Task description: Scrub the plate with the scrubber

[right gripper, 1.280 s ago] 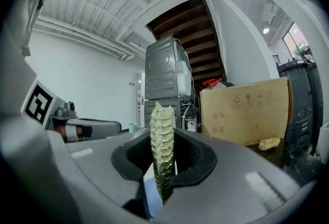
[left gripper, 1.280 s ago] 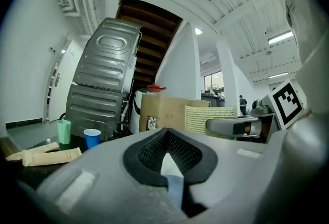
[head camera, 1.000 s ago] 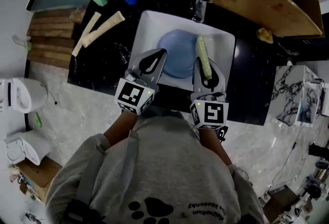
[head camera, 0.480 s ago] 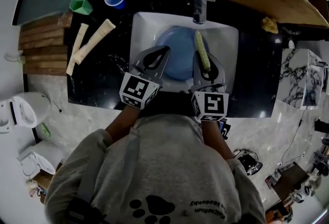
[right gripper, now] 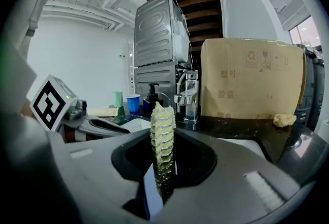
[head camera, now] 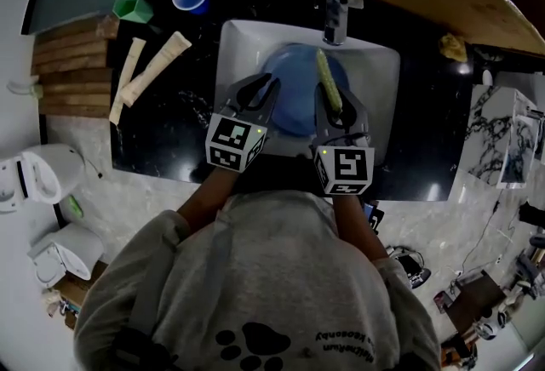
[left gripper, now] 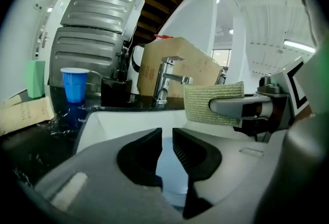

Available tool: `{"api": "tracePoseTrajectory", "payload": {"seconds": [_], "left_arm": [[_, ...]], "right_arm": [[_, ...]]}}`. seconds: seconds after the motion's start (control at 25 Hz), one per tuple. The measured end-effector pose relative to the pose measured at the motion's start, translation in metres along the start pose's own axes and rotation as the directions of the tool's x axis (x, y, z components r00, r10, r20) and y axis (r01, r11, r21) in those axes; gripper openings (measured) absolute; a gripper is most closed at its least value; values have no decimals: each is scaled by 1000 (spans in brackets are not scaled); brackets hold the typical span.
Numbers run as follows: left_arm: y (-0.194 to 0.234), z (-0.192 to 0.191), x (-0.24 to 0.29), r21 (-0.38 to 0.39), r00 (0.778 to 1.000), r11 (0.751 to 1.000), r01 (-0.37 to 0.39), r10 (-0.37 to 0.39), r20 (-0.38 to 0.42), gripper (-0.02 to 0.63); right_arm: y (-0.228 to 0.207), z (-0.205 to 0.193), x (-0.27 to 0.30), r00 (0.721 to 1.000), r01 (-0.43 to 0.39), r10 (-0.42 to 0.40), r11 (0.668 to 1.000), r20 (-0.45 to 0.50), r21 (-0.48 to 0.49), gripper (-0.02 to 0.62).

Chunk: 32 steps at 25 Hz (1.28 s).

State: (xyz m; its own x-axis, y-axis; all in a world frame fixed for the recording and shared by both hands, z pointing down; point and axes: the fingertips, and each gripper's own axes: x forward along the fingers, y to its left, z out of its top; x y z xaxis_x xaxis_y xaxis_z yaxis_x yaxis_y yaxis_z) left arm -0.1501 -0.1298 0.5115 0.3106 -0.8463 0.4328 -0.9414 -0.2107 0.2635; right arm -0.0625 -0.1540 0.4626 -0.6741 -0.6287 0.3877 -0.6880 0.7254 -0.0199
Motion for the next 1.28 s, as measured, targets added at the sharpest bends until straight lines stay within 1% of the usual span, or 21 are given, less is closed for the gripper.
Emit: {"api": "tracePoseTrajectory", "payload": {"seconds": [0.08, 0.16, 0.28, 0.4, 0.48, 0.56, 0.92, 1.16, 1.28], "left_arm": [[9, -15, 6, -29, 997, 999, -45, 43, -66, 87], [16, -29, 10, -41, 987, 995, -89, 82, -138, 114], [21, -45, 17, -70, 969, 990, -122, 104, -226, 115], [30, -63, 21, -124, 943, 976, -179, 133, -306, 119], [38, -74, 21, -157, 923, 962, -222, 155, -353, 160], [42, -82, 21, -176, 905, 954, -244, 159, -394, 181], [46, -119, 29, -217, 839, 934, -285, 133, -528, 183], [43, -135, 37, -244, 812, 925, -290, 104, -574, 181], [41, -140, 38, -251, 800, 920, -302, 101, -591, 181]], "right_arm": [[0, -1, 4, 1000, -10, 10, 1000, -1, 2, 67], [0, -4, 7, 1000, -18, 18, 1000, -6, 2, 67], [-5, -12, 11, 999, -24, 24, 1000, -25, 1, 67], [-11, -22, 15, 999, -23, 23, 1000, -49, 3, 67], [-14, -27, 19, 998, -25, 25, 1000, -63, 3, 67], [-18, -30, 22, 997, -24, 24, 1000, -71, 6, 67], [-34, -44, 31, 995, -9, 12, 1000, -102, 29, 67], [-47, -54, 32, 993, 15, -11, 999, -120, 39, 67], [-55, -61, 31, 990, 34, -28, 998, -142, 46, 67]]}}
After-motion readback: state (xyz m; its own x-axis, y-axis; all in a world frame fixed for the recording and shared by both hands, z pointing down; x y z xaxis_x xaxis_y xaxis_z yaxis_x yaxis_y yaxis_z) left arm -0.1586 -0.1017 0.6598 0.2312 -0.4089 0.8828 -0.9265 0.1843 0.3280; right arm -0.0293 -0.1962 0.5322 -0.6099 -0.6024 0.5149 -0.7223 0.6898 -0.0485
